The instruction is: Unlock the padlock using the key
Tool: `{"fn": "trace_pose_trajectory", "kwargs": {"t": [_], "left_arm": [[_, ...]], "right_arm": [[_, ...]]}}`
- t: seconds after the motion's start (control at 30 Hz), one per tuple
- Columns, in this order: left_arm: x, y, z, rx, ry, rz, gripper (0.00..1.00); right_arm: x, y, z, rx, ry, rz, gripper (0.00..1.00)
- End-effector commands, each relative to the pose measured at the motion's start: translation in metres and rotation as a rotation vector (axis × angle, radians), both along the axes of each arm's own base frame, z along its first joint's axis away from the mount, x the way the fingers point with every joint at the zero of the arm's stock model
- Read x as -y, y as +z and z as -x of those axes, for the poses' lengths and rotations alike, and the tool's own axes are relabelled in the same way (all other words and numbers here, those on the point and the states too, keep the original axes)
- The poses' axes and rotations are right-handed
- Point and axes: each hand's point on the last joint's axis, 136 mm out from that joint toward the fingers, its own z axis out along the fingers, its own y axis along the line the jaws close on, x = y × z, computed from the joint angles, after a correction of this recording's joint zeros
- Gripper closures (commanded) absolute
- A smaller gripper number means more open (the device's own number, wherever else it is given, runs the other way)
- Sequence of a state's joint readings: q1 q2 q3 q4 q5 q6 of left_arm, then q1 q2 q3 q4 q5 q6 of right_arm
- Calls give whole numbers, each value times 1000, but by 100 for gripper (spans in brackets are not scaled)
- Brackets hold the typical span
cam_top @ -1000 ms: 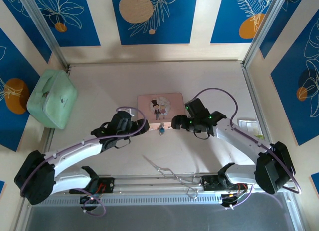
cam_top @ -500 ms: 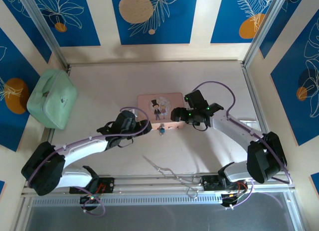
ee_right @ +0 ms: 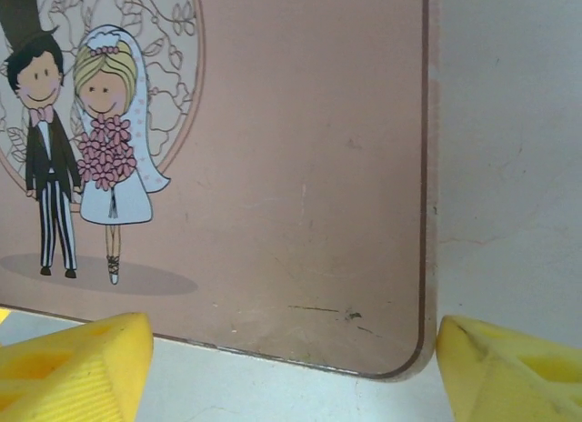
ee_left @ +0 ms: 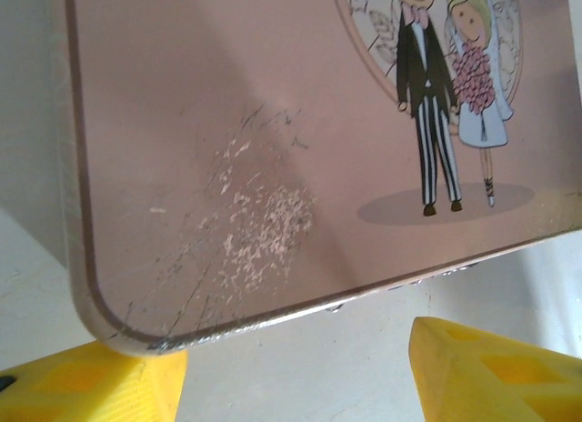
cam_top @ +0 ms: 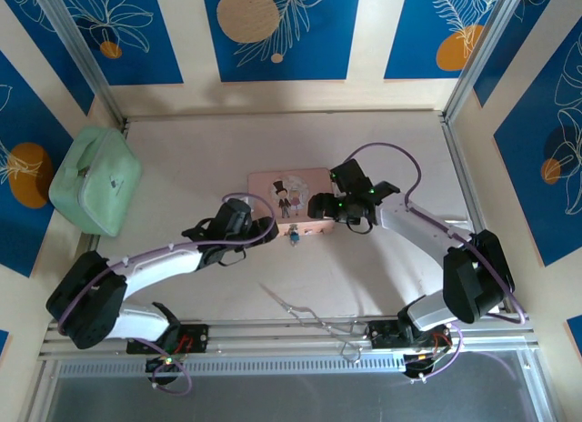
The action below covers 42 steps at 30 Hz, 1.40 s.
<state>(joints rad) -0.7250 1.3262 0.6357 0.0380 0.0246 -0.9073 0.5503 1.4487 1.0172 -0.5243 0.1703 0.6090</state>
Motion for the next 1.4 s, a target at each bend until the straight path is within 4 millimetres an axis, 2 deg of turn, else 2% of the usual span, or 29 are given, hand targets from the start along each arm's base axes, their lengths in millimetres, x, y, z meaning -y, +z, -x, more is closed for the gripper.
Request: {"fn": "trace_pose_trajectory", "kwargs": {"t": [0.0, 0.13, 0.23, 0.4, 0.6, 0.73, 0.97, 1.1, 1.37], "left_arm": [[5, 14, -9, 52, -10, 1, 35], [3, 18, -9, 67, 3, 17, 35], [-2, 16, -8, 68, 19, 7, 36], [-9, 17, -3, 67, 36, 26, 37], [-41, 15, 21, 65, 93, 8, 40], [-53, 22, 31, 89, 94, 9, 43], [-59, 13, 41, 120, 113, 85, 53], [-52, 13, 42, 136, 63, 76, 58], [-42, 12, 42, 185, 48, 132, 62]], "right_arm": [[3, 29, 5, 87, 3, 70, 19], [5, 55, 23, 208, -34, 148, 16], [-7, 56, 37, 258, -62, 124, 15], [-35, 22, 56, 160, -56, 83, 13], [-78, -10, 71, 79, 95, 115, 19], [-84, -28, 67, 53, 107, 237, 21], [-92, -48, 46, 80, 69, 318, 26], [-91, -57, 37, 74, 24, 350, 29], [-88, -70, 31, 50, -15, 377, 34]]}}
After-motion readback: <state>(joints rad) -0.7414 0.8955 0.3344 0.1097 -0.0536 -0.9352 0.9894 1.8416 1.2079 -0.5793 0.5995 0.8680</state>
